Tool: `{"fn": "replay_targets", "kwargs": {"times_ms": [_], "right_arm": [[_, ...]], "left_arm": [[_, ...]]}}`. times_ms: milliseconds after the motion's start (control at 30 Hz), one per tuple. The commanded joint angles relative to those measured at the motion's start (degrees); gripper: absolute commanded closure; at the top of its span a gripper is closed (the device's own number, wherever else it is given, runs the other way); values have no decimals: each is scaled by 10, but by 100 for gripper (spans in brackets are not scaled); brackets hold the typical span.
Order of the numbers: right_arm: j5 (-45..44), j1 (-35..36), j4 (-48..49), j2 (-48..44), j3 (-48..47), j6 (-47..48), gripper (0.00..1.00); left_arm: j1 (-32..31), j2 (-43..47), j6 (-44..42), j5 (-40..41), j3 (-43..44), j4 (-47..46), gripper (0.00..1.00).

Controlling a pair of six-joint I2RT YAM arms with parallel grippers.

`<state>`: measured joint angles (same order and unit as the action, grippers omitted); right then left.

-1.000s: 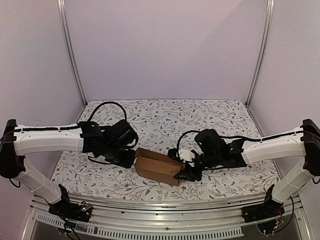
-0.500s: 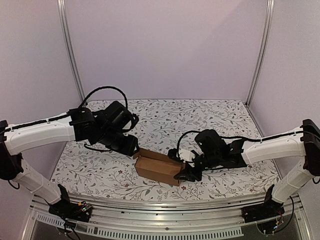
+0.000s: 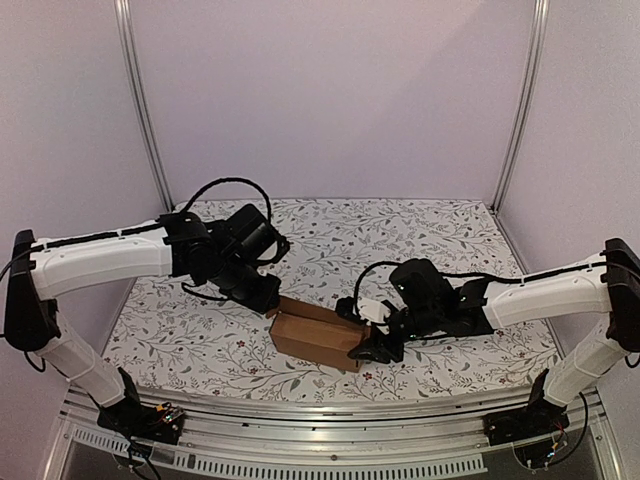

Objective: Fold the paper box

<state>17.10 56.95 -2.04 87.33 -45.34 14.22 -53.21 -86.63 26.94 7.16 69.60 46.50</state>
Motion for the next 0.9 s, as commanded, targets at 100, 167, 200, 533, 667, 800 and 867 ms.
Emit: {"fn": "replay_targets", "kwargs": {"times_ms": [100, 167, 200, 533, 667, 800, 867], "right_arm": [[-14, -3, -10, -1, 11, -2, 82], [-14, -3, -10, -1, 11, -2, 82], [-14, -3, -10, -1, 11, -2, 82], [-15, -3, -9, 2, 11, -5, 82], [-15, -3, -9, 4, 10, -6, 82], [-15, -3, -9, 5, 10, -7, 82], [-15, -3, -9, 6, 9, -8, 82]], "left_arm": [[7, -18, -16, 17, 7, 14, 81], [7, -21, -17, 17, 7, 11, 84], [7, -22, -18, 15, 7, 8, 86], [7, -25, -7, -7, -5, -5, 100], [6, -14, 10, -15, -18, -6, 100], [2, 0, 27, -16, -43, -18, 100], [-1, 6, 34, -14, -52, -21, 100]]}}
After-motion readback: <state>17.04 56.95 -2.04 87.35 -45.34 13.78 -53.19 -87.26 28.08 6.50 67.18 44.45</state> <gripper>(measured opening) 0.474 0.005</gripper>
